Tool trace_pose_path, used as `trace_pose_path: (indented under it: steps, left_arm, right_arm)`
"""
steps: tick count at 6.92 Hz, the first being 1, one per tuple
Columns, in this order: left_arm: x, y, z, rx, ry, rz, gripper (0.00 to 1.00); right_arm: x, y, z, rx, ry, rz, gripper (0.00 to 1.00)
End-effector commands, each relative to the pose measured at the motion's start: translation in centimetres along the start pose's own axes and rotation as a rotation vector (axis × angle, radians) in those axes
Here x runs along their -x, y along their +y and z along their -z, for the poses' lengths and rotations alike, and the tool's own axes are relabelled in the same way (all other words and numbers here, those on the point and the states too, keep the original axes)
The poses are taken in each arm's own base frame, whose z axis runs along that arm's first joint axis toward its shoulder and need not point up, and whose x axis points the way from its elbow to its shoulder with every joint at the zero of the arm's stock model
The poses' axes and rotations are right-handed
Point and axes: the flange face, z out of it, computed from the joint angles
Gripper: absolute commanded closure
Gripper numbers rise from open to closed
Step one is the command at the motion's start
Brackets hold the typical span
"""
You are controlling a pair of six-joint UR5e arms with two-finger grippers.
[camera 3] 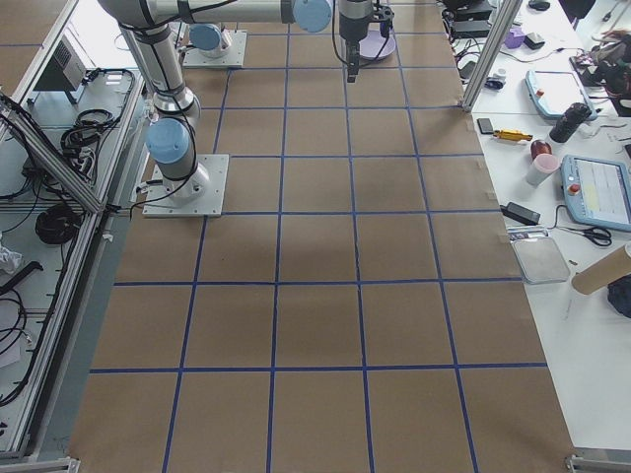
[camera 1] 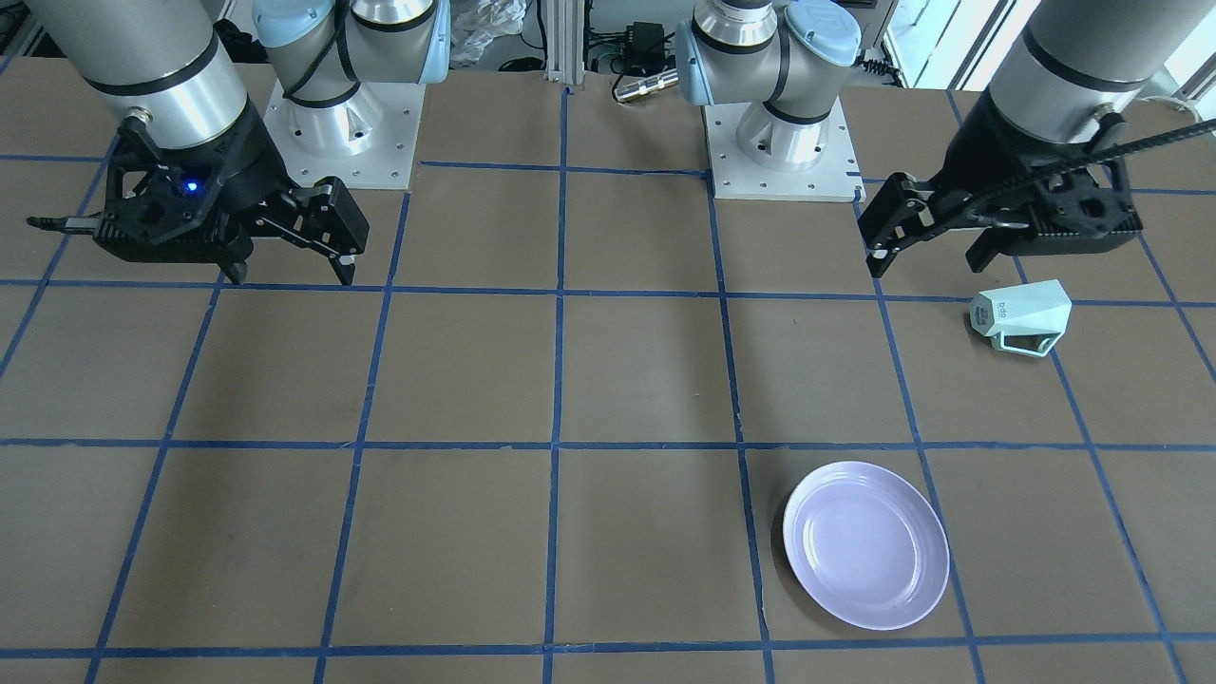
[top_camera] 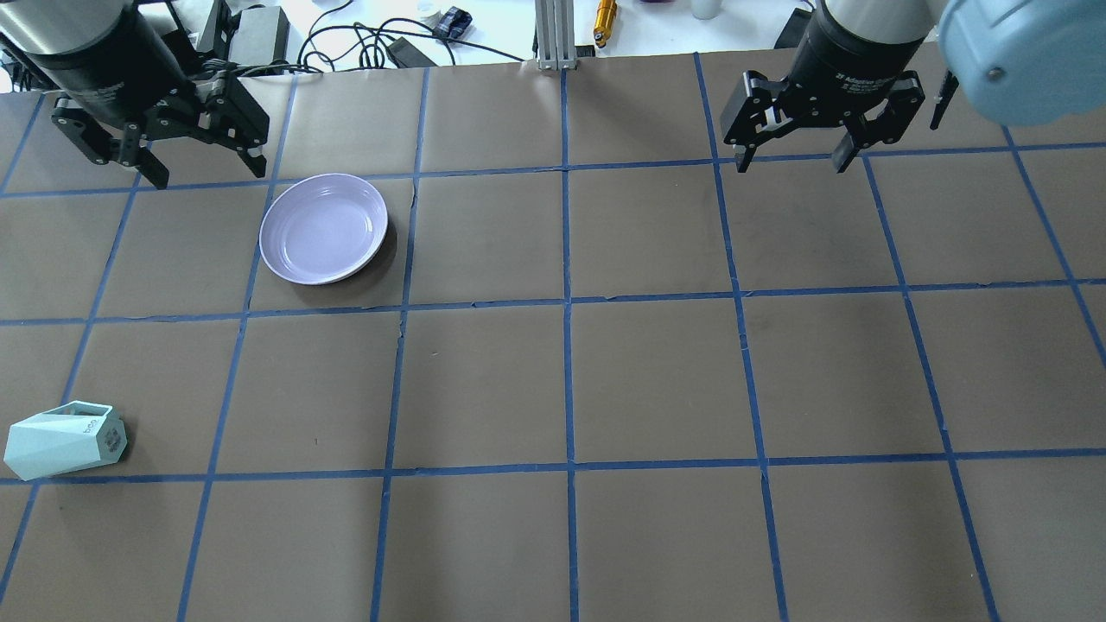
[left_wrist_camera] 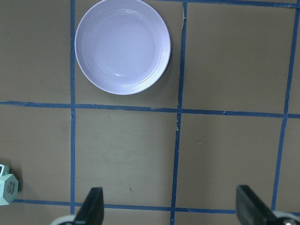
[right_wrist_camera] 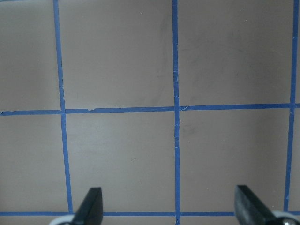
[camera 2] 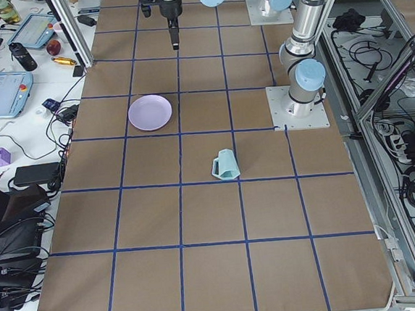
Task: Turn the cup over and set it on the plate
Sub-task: 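Move the left gripper down and outward toward the mint-green cup lying on its side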
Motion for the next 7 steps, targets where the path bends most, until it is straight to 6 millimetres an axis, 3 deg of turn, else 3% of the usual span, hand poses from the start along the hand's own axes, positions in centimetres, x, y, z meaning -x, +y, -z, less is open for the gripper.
trace_pose_path:
  steps: [1, 4, 6, 7]
  left_arm:
    - [7.6, -0.2, -0.4, 0.049, 0.012, 0.001, 0.00]
    - [20.2, 0.3, -3.2, 0.141, 0.076, 0.000, 0.00]
    - [24.1, 0.3, -4.5, 0.139, 0.101, -0.119, 0.00]
    - [28.6, 1.7, -5.2, 0.132, 0.132, -0.136, 0.00]
  right_arm:
    - [0.0, 0.0, 0.0, 0.000, 0.000, 0.000, 0.00]
    - [0.0, 0.0, 0.0, 0.000, 0.000, 0.000, 0.00]
    - [0.0, 0.0, 0.0, 0.002, 0.000, -0.002, 0.00]
    - [0.0, 0.0, 0.0, 0.000, 0.000, -0.001, 0.00]
